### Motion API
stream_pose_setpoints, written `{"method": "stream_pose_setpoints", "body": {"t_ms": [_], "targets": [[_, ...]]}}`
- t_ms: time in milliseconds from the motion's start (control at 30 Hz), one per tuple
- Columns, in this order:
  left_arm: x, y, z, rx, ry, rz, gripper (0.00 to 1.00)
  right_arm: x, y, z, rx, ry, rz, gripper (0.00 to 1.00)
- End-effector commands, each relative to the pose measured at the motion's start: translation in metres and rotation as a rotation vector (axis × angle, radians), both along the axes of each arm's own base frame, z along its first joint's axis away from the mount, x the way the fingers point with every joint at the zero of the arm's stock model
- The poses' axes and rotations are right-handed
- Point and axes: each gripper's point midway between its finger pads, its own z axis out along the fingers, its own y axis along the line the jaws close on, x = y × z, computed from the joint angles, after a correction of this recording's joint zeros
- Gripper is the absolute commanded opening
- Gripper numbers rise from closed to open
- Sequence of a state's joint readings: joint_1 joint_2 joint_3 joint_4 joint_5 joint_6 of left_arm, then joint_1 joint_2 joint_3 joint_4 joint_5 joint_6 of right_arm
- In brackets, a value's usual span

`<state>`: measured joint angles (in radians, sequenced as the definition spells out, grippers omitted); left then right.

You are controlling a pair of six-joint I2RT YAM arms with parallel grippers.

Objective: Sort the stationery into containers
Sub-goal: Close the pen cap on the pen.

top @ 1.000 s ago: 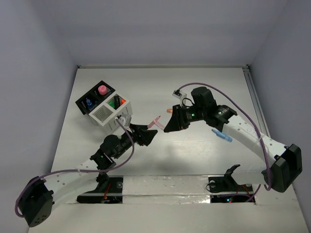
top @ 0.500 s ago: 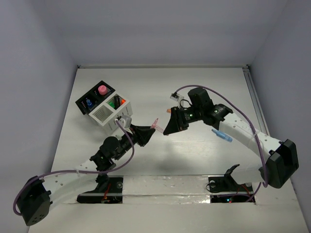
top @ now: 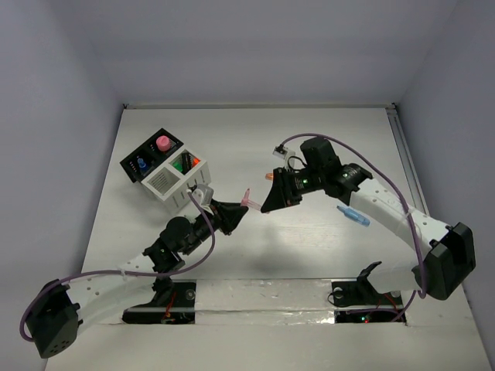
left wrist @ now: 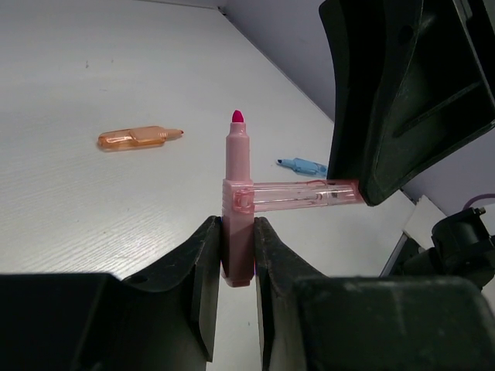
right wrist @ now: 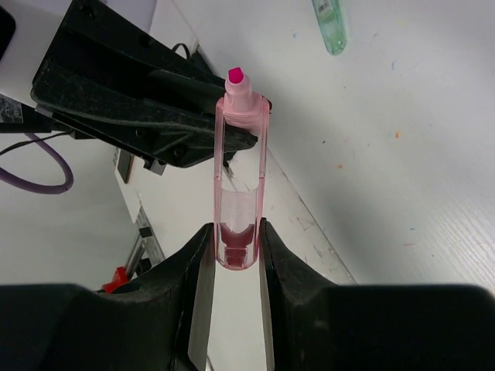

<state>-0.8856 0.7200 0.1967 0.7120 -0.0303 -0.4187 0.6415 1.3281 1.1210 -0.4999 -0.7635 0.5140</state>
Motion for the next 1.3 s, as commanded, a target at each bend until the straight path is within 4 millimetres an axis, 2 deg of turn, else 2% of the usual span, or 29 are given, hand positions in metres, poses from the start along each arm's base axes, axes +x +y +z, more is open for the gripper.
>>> {"method": "stream_pose_setpoints", "body": {"t_ms": [0, 167, 267, 533, 833, 1100, 1267], "targets": [[-0.004, -0.005, 0.018, -0.016, -0.033, -0.032, 0.00, 0.022, -0.002, 0.040, 0.037, -0.158, -0.065, 0.00], [-0.008, -0.006, 0.011, 0.010, -0.016, -0.043, 0.00, 0.041, -0.011, 0.058, -0.004, -0.261, -0.163, 0.00], [-0.016, -0.013, 0.010, 0.011, -0.016, -0.096, 0.00, 0.049, -0.012, 0.071, 0.015, -0.308, -0.197, 0.00], [-0.032, -0.026, 0.015, 0.003, -0.026, -0.171, 0.00, 0.080, -0.003, 0.080, 0.013, -0.379, -0.264, 0.00], [-0.038, -0.030, 0.019, -0.002, -0.033, -0.191, 0.00, 0.095, 0.014, 0.076, -0.003, -0.364, -0.206, 0.00], [-0.035, -0.030, 0.028, -0.016, -0.045, -0.175, 0.00, 0.090, 0.022, 0.058, 0.005, -0.309, -0.158, 0.00], [-0.031, -0.027, 0.033, -0.030, -0.043, -0.147, 0.00, 0.086, 0.018, 0.055, 0.004, -0.306, -0.165, 0.00]]}}
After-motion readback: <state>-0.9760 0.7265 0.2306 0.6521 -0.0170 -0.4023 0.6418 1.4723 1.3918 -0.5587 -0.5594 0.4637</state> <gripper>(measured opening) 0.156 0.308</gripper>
